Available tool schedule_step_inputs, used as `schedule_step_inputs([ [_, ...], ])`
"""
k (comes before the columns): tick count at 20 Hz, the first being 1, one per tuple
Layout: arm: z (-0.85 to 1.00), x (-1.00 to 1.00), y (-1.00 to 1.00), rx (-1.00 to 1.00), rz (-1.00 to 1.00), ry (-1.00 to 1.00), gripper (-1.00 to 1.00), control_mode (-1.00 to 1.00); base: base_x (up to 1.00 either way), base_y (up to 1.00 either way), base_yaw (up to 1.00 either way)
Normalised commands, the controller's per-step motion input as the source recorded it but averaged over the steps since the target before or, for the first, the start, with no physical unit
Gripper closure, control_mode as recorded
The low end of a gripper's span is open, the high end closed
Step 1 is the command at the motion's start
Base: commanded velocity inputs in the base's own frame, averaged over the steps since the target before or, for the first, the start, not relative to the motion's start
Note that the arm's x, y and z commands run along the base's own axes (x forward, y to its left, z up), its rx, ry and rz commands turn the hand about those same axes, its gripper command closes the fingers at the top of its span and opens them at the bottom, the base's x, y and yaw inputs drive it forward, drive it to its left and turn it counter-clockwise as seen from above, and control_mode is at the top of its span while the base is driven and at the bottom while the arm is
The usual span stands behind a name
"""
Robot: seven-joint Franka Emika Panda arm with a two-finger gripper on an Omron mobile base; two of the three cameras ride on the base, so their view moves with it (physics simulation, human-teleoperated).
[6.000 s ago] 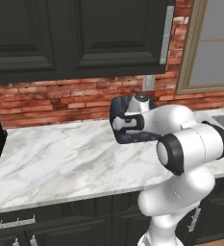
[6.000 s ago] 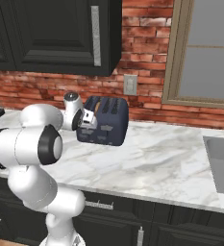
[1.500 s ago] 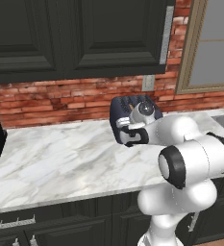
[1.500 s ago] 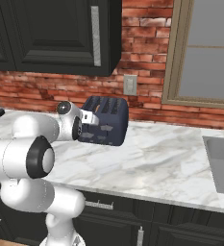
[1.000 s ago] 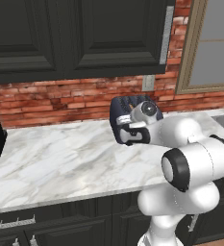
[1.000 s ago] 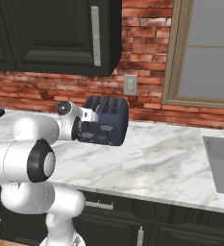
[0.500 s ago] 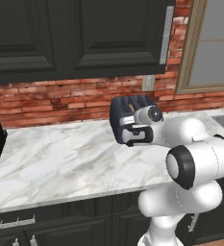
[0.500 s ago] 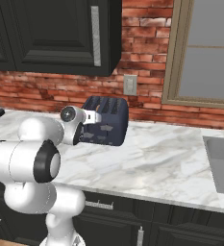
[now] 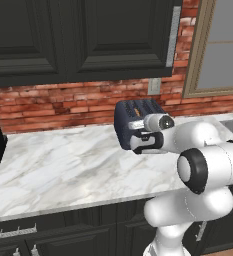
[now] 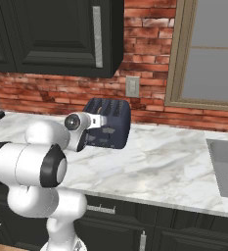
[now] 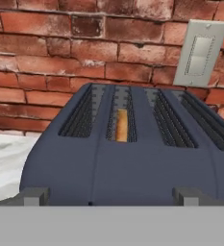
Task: Start the toaster. Once the lever pops up, take the bread to the plate on the dining counter.
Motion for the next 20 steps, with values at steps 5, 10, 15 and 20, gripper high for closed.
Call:
schedule_step_inputs([
  [5,0.26,0.0,-0.17,0.0,0.0,-0.09,-1.0,-1.0,0.0,0.0,0.0],
  [10,0.28,0.0,-0.05,0.0,0.0,-0.05,-1.0,-1.0,0.0,0.0,0.0],
  [15,0.25,0.0,-0.01,0.0,-0.01,0.0,-1.0,-1.0,0.0,0.0,0.0],
  [20,0.15,0.01,0.0,0.0,-0.03,0.0,-1.0,-1.0,0.0,0.0,0.0],
])
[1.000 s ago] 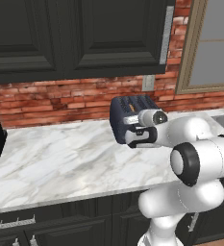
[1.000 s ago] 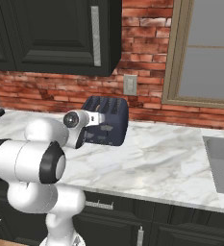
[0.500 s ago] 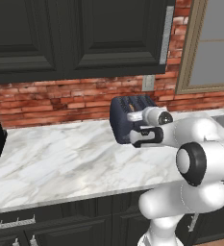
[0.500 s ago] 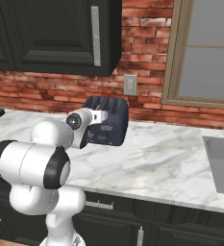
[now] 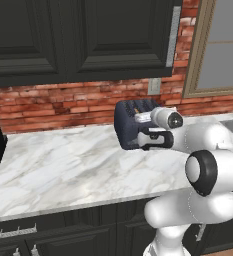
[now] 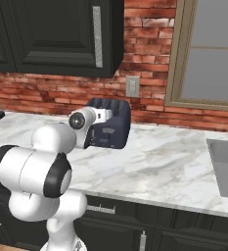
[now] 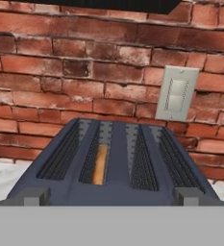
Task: Start the toaster. Once the lever pops up, take the bread to the plate on the dining counter.
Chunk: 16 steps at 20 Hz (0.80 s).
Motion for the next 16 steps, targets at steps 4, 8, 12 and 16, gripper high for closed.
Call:
schedule_step_inputs([
  [4,0.05,0.1,0.03,0.0,-0.07,0.0,-1.0,-1.0,0.0,0.0,0.0],
  [8,0.0,0.1,0.1,0.0,-0.05,0.0,-1.0,-1.0,0.0,0.0,0.0],
  [12,0.0,0.02,0.15,0.0,0.0,0.01,-1.0,-1.0,0.0,0.0,0.0],
  [16,0.0,0.05,0.14,0.0,0.0,0.0,-1.0,-1.0,0.0,0.0,0.0],
])
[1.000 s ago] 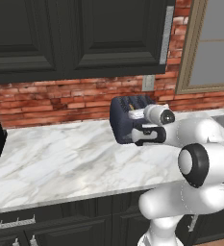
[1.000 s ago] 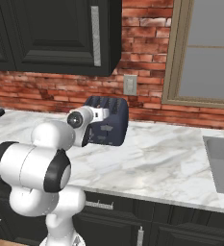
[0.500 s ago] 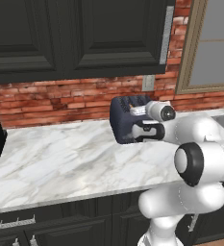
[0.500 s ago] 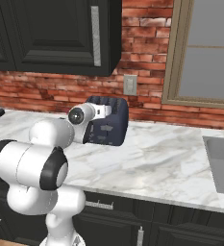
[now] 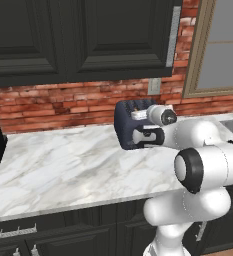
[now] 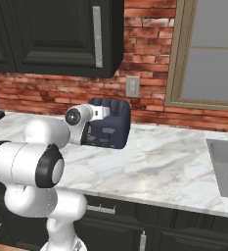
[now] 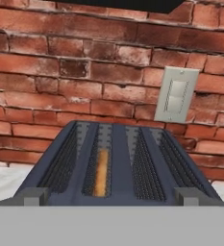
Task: Start the toaster. Once the lever pops up, take the bread to the plate on the dining counter.
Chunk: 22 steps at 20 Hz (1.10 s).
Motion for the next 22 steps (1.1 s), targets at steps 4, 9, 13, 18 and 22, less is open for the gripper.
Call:
schedule_step_inputs([
  [4,0.0,0.13,0.0,0.0,0.0,0.0,-1.0,-1.0,0.0,0.0,0.0],
  [9,0.0,0.17,0.0,0.0,0.0,0.0,-1.0,-1.0,0.0,0.0,0.0],
  [13,0.0,0.14,0.0,0.0,0.0,0.01,-1.0,-1.0,0.0,0.0,0.0],
  [18,0.0,0.08,0.0,0.0,0.0,0.01,-1.0,-1.0,0.0,0.0,0.0],
  [22,0.0,0.08,0.0,0.0,0.0,0.02,-1.0,-1.0,0.0,0.0,0.0],
])
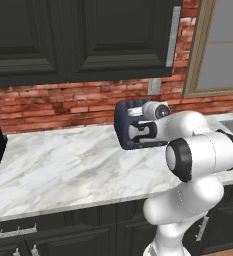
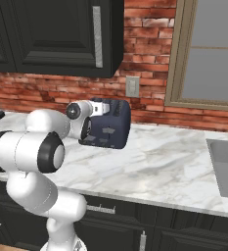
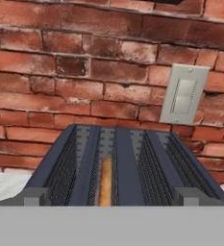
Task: Start the toaster. Once the lever pops up, take the bread to the plate on the dining counter.
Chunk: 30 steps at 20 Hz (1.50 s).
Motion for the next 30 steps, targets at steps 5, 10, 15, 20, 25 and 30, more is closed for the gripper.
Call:
schedule_step_inputs([
  [5,-0.01,0.0,0.0,0.05,0.0,0.06,-1.0,-1.0,0.0,0.0,0.0],
  [10,0.0,0.0,0.0,0.07,0.0,0.08,-1.0,-1.0,0.0,0.0,0.0],
  [15,0.0,0.0,0.0,0.01,0.0,0.01,-1.0,-1.0,0.0,0.0,0.0],
  [20,0.0,0.0,0.0,0.0,0.0,0.0,-1.0,-1.0,0.0,0.0,0.0],
  [25,-0.04,0.08,0.0,0.0,0.0,0.0,-1.0,-1.0,0.0,0.0,0.0],
  [30,-0.02,0.04,0.0,0.0,0.0,0.0,-1.0,-1.0,0.0,0.0,0.0],
])
